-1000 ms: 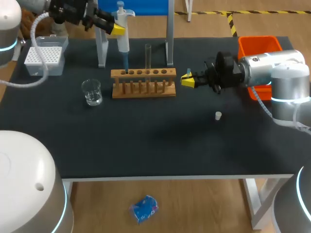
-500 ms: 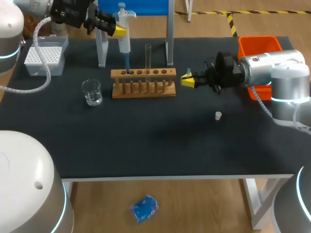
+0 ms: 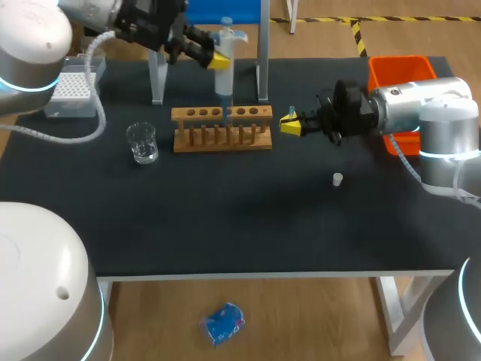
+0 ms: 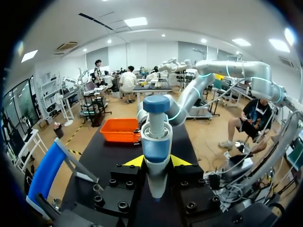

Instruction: Invert the test tube, pick up the pipette, mount the tip to pipette, aspirate from beaker and dispense into the tube, eject the tip, return the pipette, and cap with the stopper.

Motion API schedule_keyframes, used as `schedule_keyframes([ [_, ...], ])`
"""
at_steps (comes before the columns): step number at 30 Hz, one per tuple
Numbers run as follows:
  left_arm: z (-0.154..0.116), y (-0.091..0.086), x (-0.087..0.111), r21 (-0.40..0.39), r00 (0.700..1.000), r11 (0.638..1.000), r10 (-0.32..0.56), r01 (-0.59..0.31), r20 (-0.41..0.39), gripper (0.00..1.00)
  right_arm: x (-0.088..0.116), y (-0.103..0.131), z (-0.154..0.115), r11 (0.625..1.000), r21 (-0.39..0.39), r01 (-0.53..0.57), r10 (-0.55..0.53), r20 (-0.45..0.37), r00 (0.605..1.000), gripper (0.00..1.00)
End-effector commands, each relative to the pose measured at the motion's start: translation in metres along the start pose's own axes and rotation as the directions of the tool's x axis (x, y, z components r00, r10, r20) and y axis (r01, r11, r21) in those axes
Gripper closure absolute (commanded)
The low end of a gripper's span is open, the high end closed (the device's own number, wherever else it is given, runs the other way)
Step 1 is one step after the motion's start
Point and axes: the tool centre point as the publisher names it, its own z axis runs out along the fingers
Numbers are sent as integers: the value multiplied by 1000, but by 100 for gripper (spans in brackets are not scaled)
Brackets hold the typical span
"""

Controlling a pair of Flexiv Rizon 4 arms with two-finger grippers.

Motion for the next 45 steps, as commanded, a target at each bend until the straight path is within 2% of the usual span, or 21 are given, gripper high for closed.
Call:
schedule_keyframes([
  [1,14,-8,12,-11,1000,1000,3,-2,11,100,0,0,-1,1000,0,0,0,-2,1000,100],
  [17,17,-10,16,-7,1000,1000,2,-2,7,100,0,0,-1,1000,0,0,0,-2,1000,100],
  [22,17,-10,16,-7,1000,1000,2,-2,7,100,-6,-17,12,1000,9,2,-2,16,1000,100],
  [30,17,-10,16,-7,1000,1000,2,-2,7,100,-17,-28,34,1000,4,-6,6,12,1000,100],
  [39,17,-10,16,-7,1000,1000,2,-2,7,100,-12,-46,66,1000,22,-2,3,-21,1000,100],
  [45,17,-10,16,-7,1000,1000,2,-2,7,100,-12,-57,75,1000,26,-4,5,-25,1000,100],
])
